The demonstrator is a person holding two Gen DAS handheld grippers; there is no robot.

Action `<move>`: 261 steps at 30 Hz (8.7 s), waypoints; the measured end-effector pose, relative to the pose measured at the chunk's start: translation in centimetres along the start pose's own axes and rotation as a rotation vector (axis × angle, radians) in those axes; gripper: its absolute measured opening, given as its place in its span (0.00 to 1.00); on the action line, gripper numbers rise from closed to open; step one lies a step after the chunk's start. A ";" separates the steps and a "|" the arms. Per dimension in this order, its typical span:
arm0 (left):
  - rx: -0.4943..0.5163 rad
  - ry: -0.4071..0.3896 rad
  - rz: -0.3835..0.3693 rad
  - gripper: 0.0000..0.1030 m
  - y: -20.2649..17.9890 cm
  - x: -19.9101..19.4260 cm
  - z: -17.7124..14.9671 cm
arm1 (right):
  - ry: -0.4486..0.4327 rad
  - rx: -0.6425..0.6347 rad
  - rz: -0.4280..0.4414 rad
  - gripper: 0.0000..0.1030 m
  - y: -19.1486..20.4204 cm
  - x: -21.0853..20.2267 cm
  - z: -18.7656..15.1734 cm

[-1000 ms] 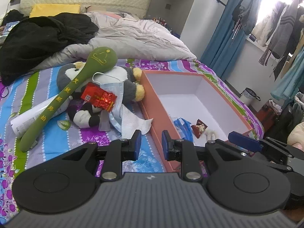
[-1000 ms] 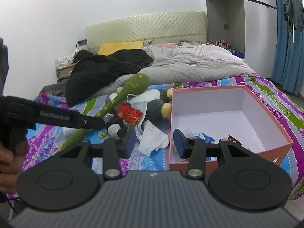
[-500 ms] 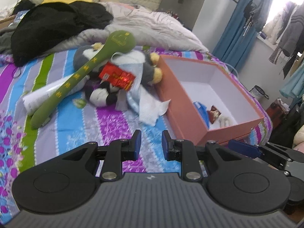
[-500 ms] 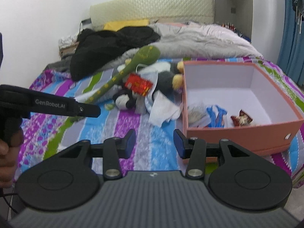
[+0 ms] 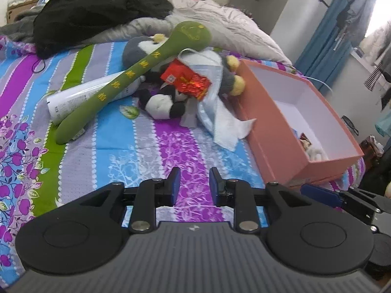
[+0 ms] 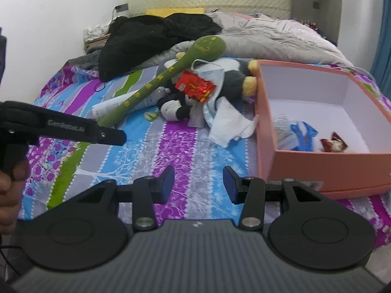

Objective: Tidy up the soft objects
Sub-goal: 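Move both tools from the box toward the white tissue and panda plush, then close the right tool on the white tissue while the left tool grasps the panda plush, then lift the tissue with the right tool while the left tool carries the panda toward the box, then open both tools over the pink box to drop the panda and tissue, then withdraw both open tools from the box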

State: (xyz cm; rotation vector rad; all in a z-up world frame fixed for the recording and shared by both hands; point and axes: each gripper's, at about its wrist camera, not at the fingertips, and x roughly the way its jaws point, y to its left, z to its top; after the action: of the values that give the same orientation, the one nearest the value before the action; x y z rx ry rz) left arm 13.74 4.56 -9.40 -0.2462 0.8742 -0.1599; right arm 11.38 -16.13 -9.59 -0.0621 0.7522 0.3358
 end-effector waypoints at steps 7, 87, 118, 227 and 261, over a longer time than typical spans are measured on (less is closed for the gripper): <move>-0.032 0.000 0.013 0.35 2.2 4.2 1.1 | 0.020 -0.055 0.009 0.46 0.8 5.0 1.3; -0.332 -0.016 0.126 0.46 5.7 4.1 -4.1 | 0.068 -0.287 -0.118 0.06 2.8 5.0 -2.4; -0.394 -0.023 0.123 0.46 6.6 2.3 -6.1 | 0.154 -0.025 0.010 0.17 1.3 9.7 -2.4; 0.182 0.149 -0.085 0.52 -24.4 22.1 13.7 | 0.080 0.351 -0.214 0.46 -28.8 7.4 7.4; 0.160 -0.174 -0.082 0.52 -18.0 -5.7 7.1 | -0.190 0.232 -0.093 0.46 -12.7 -10.2 7.2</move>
State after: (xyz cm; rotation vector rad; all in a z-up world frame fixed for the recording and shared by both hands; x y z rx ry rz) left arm 14.99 -10.32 4.18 -0.1443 0.6750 -0.2797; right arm 13.30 -29.67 1.83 0.1515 0.5938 0.1617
